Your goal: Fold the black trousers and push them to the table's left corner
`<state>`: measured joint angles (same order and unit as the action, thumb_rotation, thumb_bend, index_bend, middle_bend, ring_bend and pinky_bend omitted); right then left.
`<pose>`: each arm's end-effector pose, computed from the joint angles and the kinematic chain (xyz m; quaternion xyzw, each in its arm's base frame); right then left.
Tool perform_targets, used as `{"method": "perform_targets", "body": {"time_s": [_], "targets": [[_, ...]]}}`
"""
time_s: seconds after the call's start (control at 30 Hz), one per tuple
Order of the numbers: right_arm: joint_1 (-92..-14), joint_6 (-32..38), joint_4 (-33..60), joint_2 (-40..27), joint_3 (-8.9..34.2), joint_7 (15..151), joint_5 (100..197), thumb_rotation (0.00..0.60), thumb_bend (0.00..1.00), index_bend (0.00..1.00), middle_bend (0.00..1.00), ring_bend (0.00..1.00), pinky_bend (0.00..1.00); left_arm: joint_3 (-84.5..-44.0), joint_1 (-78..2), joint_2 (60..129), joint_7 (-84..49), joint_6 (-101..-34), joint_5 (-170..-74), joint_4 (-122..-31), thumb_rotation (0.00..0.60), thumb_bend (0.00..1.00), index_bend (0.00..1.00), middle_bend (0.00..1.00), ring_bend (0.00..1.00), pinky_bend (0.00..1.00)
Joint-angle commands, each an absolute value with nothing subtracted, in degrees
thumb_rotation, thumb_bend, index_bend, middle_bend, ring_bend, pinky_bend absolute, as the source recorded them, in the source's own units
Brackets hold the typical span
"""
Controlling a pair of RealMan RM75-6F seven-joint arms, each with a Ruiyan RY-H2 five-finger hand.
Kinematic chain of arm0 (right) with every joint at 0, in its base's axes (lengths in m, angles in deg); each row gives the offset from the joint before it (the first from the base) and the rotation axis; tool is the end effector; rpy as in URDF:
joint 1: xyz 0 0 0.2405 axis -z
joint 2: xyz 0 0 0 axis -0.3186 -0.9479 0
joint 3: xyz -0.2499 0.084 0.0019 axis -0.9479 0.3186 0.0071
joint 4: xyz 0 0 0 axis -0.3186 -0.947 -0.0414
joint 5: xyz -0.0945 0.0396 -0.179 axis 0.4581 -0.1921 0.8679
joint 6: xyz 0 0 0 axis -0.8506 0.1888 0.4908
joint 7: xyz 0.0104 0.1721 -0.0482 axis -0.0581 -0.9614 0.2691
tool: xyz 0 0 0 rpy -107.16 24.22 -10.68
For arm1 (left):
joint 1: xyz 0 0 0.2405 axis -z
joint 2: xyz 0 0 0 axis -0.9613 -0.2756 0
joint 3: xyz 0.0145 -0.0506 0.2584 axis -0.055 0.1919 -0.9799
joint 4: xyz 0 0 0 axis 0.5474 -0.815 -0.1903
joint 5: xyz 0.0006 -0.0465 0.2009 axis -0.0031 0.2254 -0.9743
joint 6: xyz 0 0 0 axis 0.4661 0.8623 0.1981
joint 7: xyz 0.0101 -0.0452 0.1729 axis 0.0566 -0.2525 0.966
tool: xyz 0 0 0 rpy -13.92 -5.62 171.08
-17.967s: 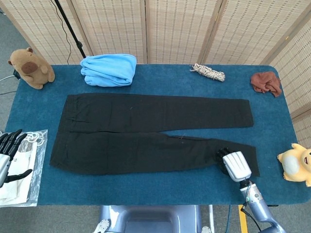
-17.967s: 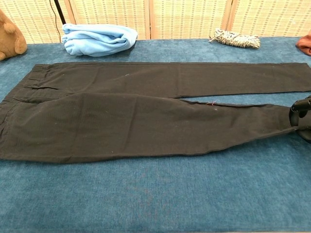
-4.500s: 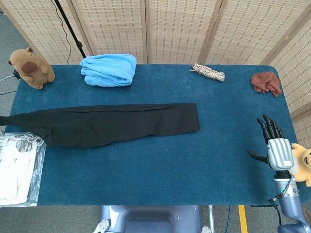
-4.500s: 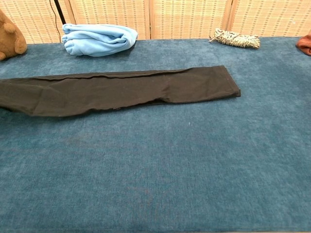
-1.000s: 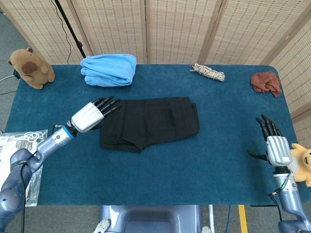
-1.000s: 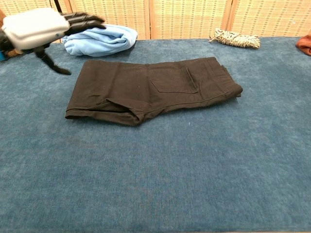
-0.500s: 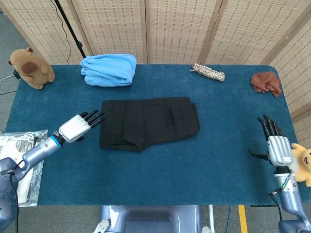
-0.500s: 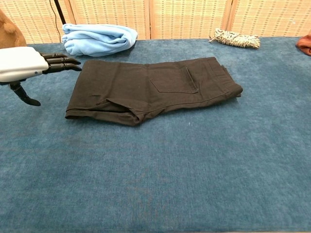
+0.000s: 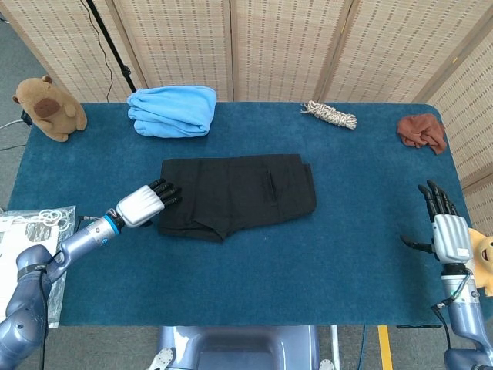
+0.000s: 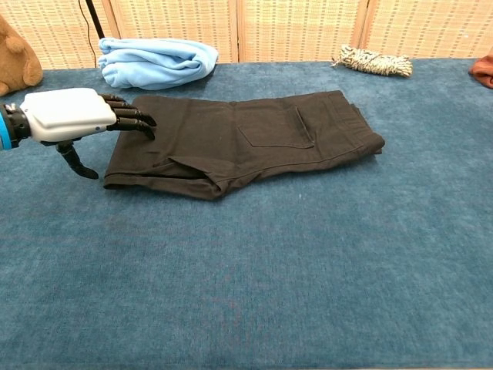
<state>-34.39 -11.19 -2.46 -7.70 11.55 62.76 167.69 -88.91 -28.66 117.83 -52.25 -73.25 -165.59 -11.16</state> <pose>-0.3603 -0.3121 0.1369 0.5499 -0.3934 0.4619 0.5740 -0.2343 0.4276 -0.0222 -0.8848 -0.1156 -0.3019 0.3355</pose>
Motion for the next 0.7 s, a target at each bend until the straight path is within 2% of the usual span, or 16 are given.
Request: {"method": "perform_targets", "body": {"time_s": [0.03, 0.23, 0.7], "targets": [[-34.4, -11.2, -2.5, -7.8, 11.6, 62.7, 167.6, 0.6, 0.0, 0.01, 0.0, 0.0, 0.15, -88.6, -28.1, 118.3, -52.0, -73.0, -165.4, -11.2, 0.6, 0.04, 0.23, 0.16, 0.17, 0.14], [-34.3, -11.2, -2.5, -7.9, 11.7, 62.5, 167.5, 0.6, 0.0, 0.01, 0.0, 0.0, 0.15, -88.7, -27.5, 118.6, -51.7, -72.5, -165.5, -11.2, 0.6, 0.04, 0.26, 0.19, 0.18, 0.14], [-34.1, -11.6, -2.0, -8.1, 11.7, 62.6, 167.7, 0.6, 0.0, 0.01, 0.0, 0.0, 0.15, -88.5, -27.4, 119.5, -51.2, -71.3, -165.3, -11.1, 0.6, 0.06, 0.28, 0.2, 0.18, 0.14]]}}
